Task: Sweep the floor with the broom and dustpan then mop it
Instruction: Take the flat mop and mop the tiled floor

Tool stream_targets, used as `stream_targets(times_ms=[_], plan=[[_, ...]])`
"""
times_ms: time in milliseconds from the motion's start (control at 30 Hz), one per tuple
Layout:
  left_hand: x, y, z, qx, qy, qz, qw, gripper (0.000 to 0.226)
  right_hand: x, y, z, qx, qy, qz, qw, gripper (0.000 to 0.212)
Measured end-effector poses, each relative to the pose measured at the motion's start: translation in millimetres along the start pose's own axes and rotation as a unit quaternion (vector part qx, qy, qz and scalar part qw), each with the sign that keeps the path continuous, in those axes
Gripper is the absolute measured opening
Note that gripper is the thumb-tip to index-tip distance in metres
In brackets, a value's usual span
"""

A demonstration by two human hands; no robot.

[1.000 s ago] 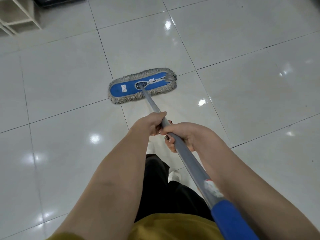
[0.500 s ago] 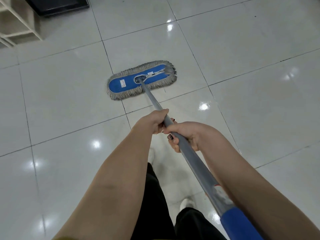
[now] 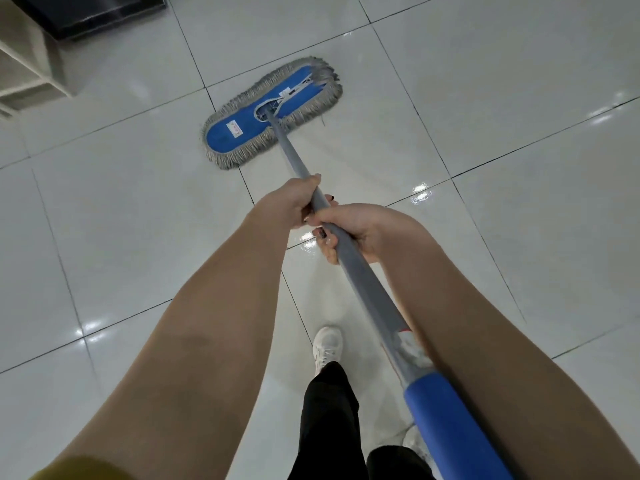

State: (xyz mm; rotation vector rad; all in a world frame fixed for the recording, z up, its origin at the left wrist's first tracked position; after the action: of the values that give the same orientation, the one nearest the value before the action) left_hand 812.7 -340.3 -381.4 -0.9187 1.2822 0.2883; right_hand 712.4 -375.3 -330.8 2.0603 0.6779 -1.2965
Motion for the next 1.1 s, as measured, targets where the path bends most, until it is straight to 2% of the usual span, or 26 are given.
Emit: stream_targets(times_ms=[200, 333, 533, 867, 1100], plan=[[22, -22, 1, -0.053, -0.011, -0.015, 0.998, 0.025, 8, 27, -4, 0.033, 0.013, 0.031, 0.999, 0.029], [19, -13, -5, -0.048, -0.011, -0.001, 0.999, 0.029, -3, 14, -2, 0.075, 0.031, 0.039, 0.996, 0.030], [-1, 14, -23, -0.033, -0.001, 0.014, 0.999, 0.033, -32, -18, 10, 0.080, 0.036, 0.067, 0.994, 0.030], [-70, 135, -112, -0.021, 0.022, 0.022, 0.999, 0.035, -107, -148, 81, 0.086, 0.036, 0.026, 0.995, 0.030], [-121, 245, -193, -0.067, 0.040, 0.009, 0.997, 0.032, -161, -259, 151, 0.065, 0.033, 0.005, 0.997, 0.032]])
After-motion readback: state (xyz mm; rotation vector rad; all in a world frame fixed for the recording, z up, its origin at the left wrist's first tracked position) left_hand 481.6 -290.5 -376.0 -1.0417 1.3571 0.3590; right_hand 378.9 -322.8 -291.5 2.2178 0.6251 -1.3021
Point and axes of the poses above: each hand's wrist, its own x-axis towards the middle knuckle, its own z-axis out of the back of the hand, y = z × x, the point moved 1 cm from there along x, towards the middle knuckle, and after that the axes turned 2 degrees about y, right-handed, at the moved point
